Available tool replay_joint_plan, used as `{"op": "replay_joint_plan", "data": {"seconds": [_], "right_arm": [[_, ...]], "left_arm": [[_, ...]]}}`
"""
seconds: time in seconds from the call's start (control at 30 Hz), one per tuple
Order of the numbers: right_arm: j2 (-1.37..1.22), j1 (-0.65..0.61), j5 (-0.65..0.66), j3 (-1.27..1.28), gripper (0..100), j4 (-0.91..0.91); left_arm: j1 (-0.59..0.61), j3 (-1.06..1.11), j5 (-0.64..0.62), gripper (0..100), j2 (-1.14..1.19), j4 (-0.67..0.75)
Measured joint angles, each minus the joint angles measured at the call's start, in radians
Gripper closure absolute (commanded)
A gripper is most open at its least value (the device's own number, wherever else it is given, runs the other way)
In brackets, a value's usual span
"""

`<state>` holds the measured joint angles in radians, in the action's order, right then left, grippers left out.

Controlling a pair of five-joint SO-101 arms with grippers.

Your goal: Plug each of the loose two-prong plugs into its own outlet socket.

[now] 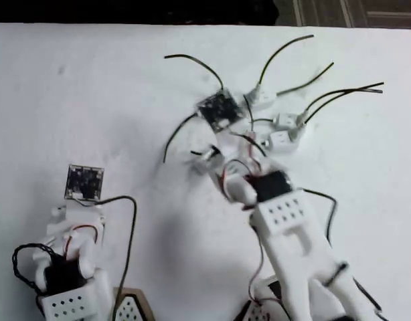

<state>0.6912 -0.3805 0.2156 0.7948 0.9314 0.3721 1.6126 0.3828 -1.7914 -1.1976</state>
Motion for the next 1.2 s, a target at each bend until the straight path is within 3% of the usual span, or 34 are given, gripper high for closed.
{"op": "replay_joint_plan", "data": {"seconds": [0.23, 0.63, 0.8, 1.2], "right_arm": [[0.235, 0.041, -0.002, 0.063, 98.0, 0.232], [0.822, 0.091, -0.002, 0.493, 98.1, 0.238], [1.077, 0.109, -0.002, 0.661, 98.1, 0.238], [1.1, 0.118, -0.002, 0.879, 98.1, 0.238]], "left_arm": [[-0.08, 0.006, 0.0, 98, -0.002, 0.0], [-0.14, 0.006, 0.0, 98, -0.002, 0.0], [-0.221, 0.032, 0.0, 98, -0.008, 0.0], [-0.252, 0.084, 0.0, 97, -0.002, 0.0]]}}
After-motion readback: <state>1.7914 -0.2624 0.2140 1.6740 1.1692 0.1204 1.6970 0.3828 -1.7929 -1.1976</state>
